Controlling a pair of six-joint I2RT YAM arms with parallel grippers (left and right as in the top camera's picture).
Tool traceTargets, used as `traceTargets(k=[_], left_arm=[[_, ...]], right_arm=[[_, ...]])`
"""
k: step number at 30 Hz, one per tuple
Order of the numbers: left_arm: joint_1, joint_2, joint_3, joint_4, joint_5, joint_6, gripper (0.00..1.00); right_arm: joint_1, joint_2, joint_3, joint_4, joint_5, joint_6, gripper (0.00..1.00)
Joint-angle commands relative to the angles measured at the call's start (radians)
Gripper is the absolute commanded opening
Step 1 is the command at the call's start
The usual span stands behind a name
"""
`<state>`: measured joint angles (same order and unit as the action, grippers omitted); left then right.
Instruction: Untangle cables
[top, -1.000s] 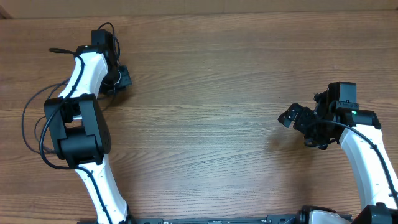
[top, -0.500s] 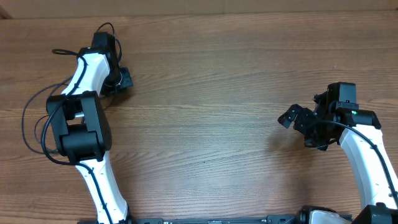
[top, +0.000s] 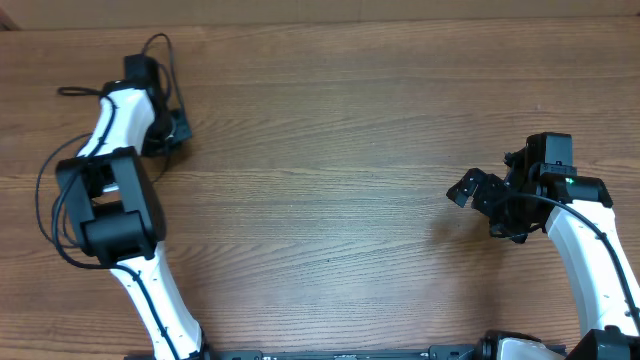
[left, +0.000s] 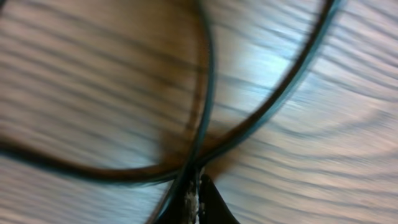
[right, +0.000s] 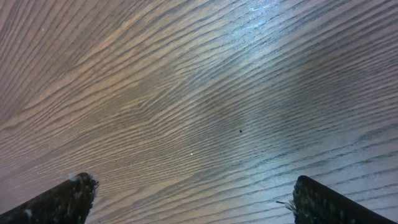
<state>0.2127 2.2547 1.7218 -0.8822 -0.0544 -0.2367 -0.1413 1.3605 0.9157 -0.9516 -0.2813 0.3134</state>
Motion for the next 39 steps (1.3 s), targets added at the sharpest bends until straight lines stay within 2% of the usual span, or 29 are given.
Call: traceTargets(k=[1,13,20,27,32,39], left_arm=[[0.063,0.036,-0.007,-0.006,-0.034,-0.016,0.04],[0.194,0.036,-0.007,-0.058,-0.031,-0.079,0.06],[0.196,0.011,0.014,-0.086,0.004,-0.085,0.05],[0.173,-0.099,0.054,-0.090,0.026,-0.086,0.06],[0.156,-0.210,0.061,-0.065,0.111,-0.086,0.31],[0.092,-0.320,0.061,-0.078,0.264,-0.072,0.53]], right_arm=[[0.008,0.004,0.000,0.003,-0.001,-0.003,1.00],[0.008,0.004,0.000,0.007,-0.001,-0.004,1.00],[0.008,0.004,0.000,0.007,-0.001,-0.004,1.00],[0.008,0.004,0.000,0.007,-0.001,-0.004,1.00],[0.008,0.004,0.000,0.015,-0.001,-0.004,1.00],[0.008,0.004,0.000,0.029,-0.002,-0.004,1.00]])
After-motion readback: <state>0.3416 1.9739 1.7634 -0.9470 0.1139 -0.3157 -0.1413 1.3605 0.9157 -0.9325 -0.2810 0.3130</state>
